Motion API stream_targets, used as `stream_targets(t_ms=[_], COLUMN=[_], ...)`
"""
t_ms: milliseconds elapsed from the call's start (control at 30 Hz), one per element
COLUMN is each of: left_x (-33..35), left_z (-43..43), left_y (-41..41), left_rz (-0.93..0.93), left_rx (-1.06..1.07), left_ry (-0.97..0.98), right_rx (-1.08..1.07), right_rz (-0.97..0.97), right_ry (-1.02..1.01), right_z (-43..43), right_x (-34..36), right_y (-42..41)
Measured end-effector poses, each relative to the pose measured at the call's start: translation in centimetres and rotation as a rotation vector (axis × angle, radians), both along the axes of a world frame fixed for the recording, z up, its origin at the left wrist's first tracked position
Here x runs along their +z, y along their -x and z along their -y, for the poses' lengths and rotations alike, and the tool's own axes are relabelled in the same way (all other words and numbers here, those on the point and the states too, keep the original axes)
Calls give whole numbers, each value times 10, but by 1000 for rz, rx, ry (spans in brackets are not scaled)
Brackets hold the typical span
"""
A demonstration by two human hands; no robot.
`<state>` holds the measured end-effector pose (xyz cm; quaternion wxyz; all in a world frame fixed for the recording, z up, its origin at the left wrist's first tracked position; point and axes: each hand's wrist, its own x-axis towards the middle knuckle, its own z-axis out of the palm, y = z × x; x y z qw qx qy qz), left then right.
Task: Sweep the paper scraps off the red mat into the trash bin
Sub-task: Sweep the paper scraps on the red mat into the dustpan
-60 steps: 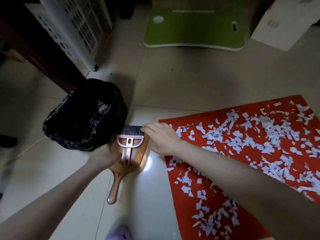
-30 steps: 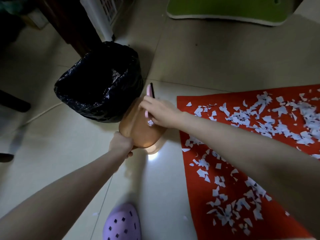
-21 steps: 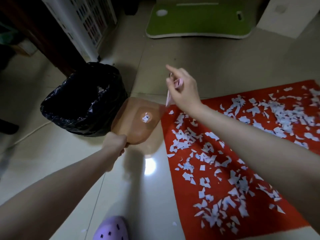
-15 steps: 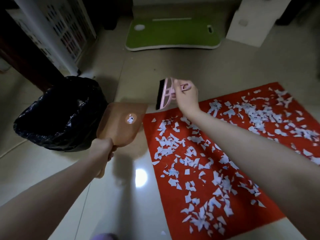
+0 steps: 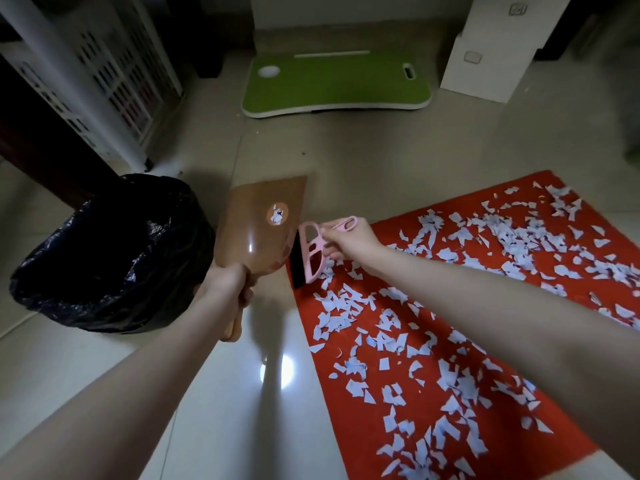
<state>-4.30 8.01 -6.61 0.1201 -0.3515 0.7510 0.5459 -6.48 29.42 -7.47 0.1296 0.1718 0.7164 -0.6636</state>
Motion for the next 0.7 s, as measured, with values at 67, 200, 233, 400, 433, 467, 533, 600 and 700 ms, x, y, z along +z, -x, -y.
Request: stream_targets(t_ms=[67, 200, 233, 400, 433, 467, 533, 600, 700], left_x=[2, 3, 3, 2, 2, 3, 4, 5, 5], left_z=[-3, -9, -10, -22, -22, -24, -26, -29, -32], left_y=[-1, -2, -3, -2, 0, 0, 2, 3, 3], left_rz=[13, 10, 5, -1, 3, 7, 4, -2, -2], left_rx=[-7, -31, -36, -75, -87, -97, -103, -102, -94], left_ry=[-8, 9, 13, 22, 31, 37, 46, 37, 22], right_rx=[5, -62, -90, -131, -148, -174, -189, -127, 4], right_rz=[-7, 3, -9, -51, -69, -95, -151, -160, -119], right_ry=[-33, -95, -149, -369, -366, -339, -266, -236, -247], right_z=[10, 10, 5, -43, -52, -59, -60, -48, -20], right_x=[-11, -26, -27, -13, -6, 2, 15, 19, 7], right_y=[-3, -11, -14, -41, -47, -54, -59, -61, -63])
